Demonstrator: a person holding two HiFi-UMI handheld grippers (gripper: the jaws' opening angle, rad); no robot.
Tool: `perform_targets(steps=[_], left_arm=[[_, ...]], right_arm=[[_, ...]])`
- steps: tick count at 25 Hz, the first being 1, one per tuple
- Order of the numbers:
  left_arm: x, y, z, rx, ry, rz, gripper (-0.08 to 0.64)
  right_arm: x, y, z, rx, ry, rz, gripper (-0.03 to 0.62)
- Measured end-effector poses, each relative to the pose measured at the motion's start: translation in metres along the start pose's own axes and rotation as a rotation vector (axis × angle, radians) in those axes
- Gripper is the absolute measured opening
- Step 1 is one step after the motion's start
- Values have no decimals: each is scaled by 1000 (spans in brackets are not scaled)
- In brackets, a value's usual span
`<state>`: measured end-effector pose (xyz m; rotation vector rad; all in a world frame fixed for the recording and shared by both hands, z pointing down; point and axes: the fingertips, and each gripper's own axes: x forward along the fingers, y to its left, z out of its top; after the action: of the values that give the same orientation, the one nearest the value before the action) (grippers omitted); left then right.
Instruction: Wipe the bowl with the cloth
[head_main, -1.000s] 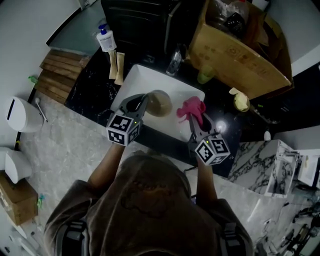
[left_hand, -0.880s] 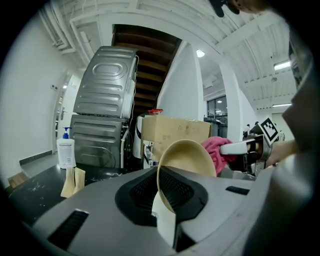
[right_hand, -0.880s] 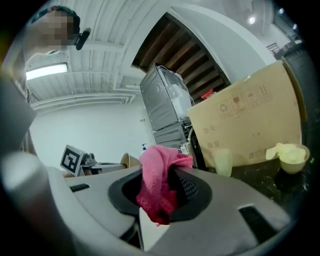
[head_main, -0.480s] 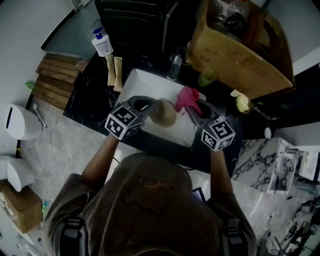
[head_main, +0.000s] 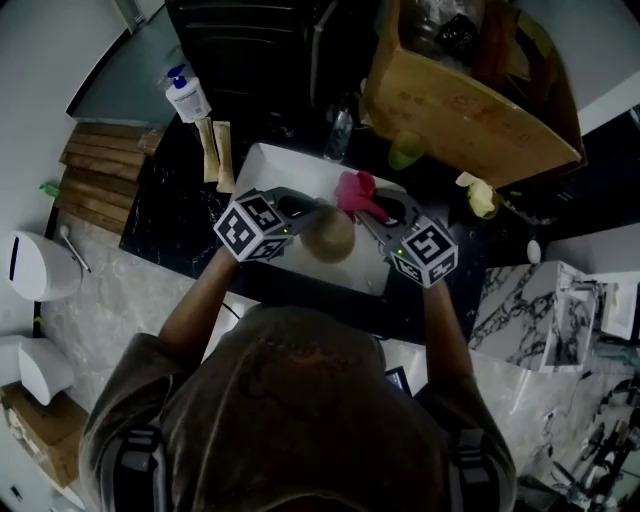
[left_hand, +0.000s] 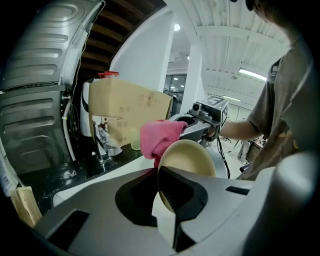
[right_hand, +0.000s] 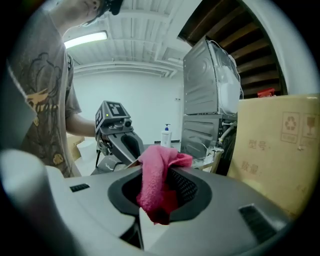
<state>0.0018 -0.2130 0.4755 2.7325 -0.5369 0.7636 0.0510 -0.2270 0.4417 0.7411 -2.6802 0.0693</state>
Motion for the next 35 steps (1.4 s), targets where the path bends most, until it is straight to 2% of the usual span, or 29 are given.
perform_targets(steps=[5,9,16,27,35], left_arm=[[10,0,-2,25,58,-32,21],[12,6,-1,16,55,-37,21],[12,26,0,-49,5,13,23],[3,56,-2,-115,-31,109,28],[-4,78,8,-158,-90,194,28]], right_arm=[[7,5,-6,-35,35,23,94],[8,1,-8,-18,35,13,94],[3,-4,-8,36,18,-33,94],[-1,5,-12,81,3,-41,94],[-4,10,-20,148,-15,-61,94]])
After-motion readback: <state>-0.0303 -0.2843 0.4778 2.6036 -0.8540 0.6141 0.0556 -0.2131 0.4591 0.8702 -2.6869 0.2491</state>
